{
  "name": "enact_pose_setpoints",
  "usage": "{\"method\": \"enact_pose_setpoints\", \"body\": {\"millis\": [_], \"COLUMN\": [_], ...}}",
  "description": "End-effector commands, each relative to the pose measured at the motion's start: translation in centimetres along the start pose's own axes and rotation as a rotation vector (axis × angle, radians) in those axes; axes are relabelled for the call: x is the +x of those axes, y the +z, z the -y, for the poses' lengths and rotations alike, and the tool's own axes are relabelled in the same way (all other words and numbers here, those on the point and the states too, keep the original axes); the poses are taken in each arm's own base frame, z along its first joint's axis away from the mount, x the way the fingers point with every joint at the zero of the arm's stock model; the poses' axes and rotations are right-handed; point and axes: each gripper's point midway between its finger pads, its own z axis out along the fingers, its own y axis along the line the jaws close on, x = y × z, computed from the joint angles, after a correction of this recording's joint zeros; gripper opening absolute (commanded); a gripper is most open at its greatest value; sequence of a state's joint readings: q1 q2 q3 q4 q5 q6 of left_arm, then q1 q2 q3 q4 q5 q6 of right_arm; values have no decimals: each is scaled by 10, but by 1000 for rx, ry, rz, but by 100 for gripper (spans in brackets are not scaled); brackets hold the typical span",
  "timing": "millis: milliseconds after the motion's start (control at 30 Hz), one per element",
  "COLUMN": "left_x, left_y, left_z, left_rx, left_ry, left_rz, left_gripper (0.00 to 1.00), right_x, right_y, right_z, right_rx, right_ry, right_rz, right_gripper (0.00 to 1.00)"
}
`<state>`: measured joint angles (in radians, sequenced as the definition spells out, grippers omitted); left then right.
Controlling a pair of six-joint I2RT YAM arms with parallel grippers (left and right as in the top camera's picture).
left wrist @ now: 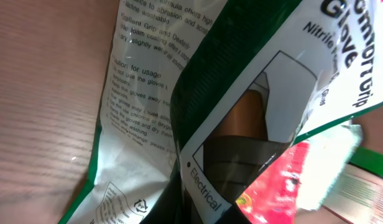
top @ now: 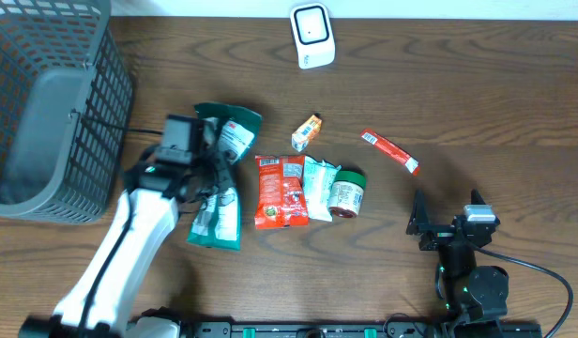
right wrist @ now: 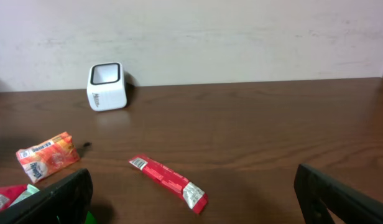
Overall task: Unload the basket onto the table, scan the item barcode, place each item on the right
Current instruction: 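Carry the gloves pack out and lower it left of the red bag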
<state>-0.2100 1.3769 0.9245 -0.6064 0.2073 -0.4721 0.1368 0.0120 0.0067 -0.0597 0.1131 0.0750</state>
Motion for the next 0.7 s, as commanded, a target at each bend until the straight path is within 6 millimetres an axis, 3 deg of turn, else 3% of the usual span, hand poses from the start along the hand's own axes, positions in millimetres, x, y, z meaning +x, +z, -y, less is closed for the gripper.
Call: {"method": "enact_pose_setpoints", "body": {"millis": [0,167,233,367,433,533,667], "left_x": [-2,-4,-5,-13,-15,-23,-44], "left_y": [25,52,56,56,53,43,5], "left_z": [-2,-5,-5,1,5,12,25], "left_rx": [-42,-57,-57,-33,-19,3,44], "left_ry": [-3,-12,-12,-7,-6,-6,-3], "left_rz": [-10,-35,-35,-5,-5,15,83], "left_gripper": [8,8,16,63,77,81,84], "right_x": [0,0,0,0,0,0,0], "right_y": [0,0,0,0,0,0,0], "right_z": [5,5,5,5,5,5,5], "right_rx": [21,21,21,21,21,21,21], "right_ry": [-3,-3,-3,-3,-3,-3,-3], "right_rz": [1,1,1,1,1,1,1], "right_gripper": [99,99,99,99,99,99,99]}}
